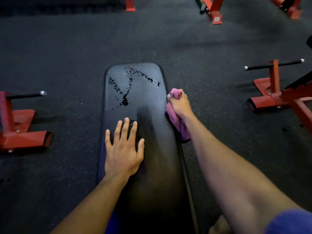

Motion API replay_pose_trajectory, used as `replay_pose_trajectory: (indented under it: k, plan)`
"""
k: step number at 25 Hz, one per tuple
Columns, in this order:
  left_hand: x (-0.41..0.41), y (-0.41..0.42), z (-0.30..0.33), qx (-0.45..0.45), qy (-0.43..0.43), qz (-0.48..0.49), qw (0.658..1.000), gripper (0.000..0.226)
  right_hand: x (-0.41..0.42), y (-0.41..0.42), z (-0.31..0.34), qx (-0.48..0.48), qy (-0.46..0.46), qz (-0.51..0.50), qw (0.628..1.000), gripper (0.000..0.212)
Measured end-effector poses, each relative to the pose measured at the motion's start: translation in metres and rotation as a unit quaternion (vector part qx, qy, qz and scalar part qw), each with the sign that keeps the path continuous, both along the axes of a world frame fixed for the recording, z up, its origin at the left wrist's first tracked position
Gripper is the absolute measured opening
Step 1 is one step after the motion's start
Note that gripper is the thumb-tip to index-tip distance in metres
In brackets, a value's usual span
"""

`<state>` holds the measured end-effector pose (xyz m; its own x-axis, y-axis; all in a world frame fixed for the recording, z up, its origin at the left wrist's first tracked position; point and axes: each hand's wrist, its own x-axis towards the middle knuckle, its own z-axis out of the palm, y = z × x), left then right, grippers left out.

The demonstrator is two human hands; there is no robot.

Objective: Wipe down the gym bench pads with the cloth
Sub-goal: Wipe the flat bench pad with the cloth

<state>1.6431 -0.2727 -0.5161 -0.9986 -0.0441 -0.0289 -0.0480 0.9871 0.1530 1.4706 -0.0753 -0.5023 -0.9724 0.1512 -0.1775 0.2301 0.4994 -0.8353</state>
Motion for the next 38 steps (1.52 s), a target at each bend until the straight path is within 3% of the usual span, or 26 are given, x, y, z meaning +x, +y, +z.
replay_pose_trajectory:
  k: [2,5,9,13,17,19,25,29,32,33,35,37,38]
  plan:
    - [0.000,-0.001,0.000,-0.001,0.001,-0.001,1.000,0.070,-0.002,0.008,-0.010,-0.031,-0.012,-0.005,0.999,0.015]
    - [-0.001,0.000,0.002,-0.002,-0.002,-0.001,1.000,0.070,0.081,0.023,-0.010,-0.042,0.029,0.067,0.996,0.012]
    - [0.001,-0.001,0.001,-0.009,-0.002,-0.009,1.000,0.070,0.189,0.047,-0.016,0.026,0.065,0.122,0.990,0.006]
    - [0.002,0.001,-0.001,-0.012,0.003,-0.006,1.000,0.069,0.093,0.021,-0.018,0.082,0.083,0.076,0.990,0.010]
    - [0.000,-0.001,-0.003,-0.010,0.008,-0.004,1.000,0.069,-0.019,-0.010,0.002,0.131,0.039,0.065,0.988,0.022]
    - [0.001,-0.002,-0.004,-0.007,0.013,-0.002,1.000,0.069,-0.008,-0.011,0.004,0.118,0.040,0.087,0.988,0.020]
    - [0.002,-0.003,-0.003,-0.002,0.013,-0.007,1.000,0.069,0.132,0.025,-0.005,0.144,0.051,0.134,0.979,0.025]
    - [-0.002,0.003,0.003,-0.004,-0.014,-0.007,1.000,0.070,0.059,0.000,0.010,0.220,0.014,0.100,0.970,0.035]
    - [0.012,0.002,0.023,0.025,-0.027,-0.003,0.999,0.071,0.044,-0.006,0.055,0.243,0.066,0.187,0.949,0.037]
    - [0.024,-0.001,0.029,0.041,-0.025,-0.035,0.998,0.071,0.047,-0.001,0.073,0.241,0.122,0.210,0.940,0.041]
    - [0.074,-0.006,0.033,0.033,-0.048,-0.188,0.980,0.069,0.054,0.005,0.103,0.252,0.211,0.261,0.908,0.063]
    - [0.124,-0.007,0.029,0.004,-0.090,-0.339,0.937,0.069,0.074,-0.009,0.120,0.261,0.226,0.323,0.881,0.082]
    - [0.133,-0.011,0.027,0.003,-0.087,-0.367,0.926,0.069,0.084,-0.019,0.117,0.252,0.227,0.339,0.878,0.084]
